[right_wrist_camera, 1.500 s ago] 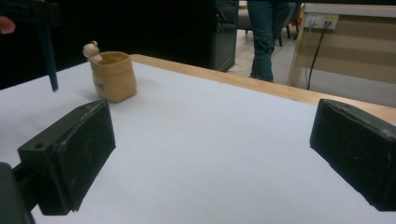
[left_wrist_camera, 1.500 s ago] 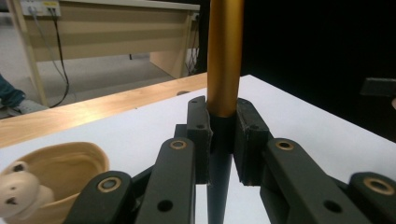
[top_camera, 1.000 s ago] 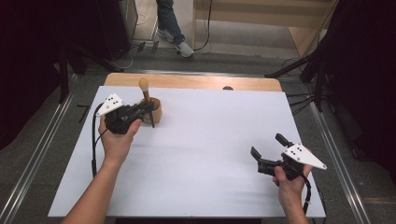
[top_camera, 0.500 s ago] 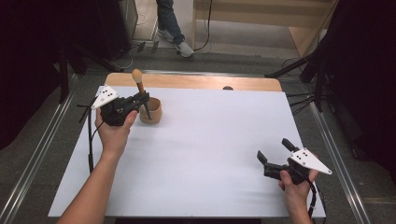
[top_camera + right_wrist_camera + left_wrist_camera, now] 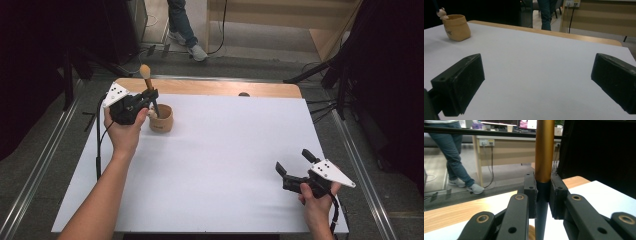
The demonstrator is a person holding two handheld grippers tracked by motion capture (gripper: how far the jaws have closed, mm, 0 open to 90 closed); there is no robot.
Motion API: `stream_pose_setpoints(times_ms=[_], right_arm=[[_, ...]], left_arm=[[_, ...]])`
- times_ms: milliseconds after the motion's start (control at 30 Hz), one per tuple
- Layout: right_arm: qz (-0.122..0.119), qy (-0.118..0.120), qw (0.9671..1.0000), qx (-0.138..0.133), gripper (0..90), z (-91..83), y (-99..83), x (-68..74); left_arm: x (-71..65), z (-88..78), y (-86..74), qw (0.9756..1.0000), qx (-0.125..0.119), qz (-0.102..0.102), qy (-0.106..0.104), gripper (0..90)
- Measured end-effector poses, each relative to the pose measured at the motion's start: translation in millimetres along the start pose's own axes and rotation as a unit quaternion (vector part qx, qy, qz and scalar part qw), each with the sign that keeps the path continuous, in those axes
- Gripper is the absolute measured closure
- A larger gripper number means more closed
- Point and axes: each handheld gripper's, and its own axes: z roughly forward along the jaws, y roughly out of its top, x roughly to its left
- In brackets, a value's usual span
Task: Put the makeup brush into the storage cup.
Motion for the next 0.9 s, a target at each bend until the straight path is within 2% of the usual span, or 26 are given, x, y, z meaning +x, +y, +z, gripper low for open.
stream_pose_setpoints(times_ms=[67,167,533,767,900], right_arm=[[0.001,0.0,1.0,-0.001,0.0,-0.6,-0.2,-0.8],[0.004,-0.001,1.0,-0.001,0.0,-1.2,-0.5,-1.5],[0.007,-0.001,1.0,0.0,0.0,-1.6,-1.5,-2.9],[0.007,-0.003,1.0,0.001,0.0,-0.3,-2.8,-3.1],[0.008,-0.002,1.0,0.003,0.0,0.1,-3.1,-2.8]], left_arm=[[2.5,4.2,-1.7,1.0,-0.001,0.0,0.009,79.4],[4.7,8.8,-5.5,0.9999,0.005,-0.001,0.013,79.4],[1.4,20.2,-20.8,0.9994,0.02,0.006,0.028,79.3],[2.6,24.5,-31.3,0.999,0.03,0.001,0.032,79.4],[-0.6,27.4,-37.7,0.9988,0.036,0.007,0.031,79.3]])
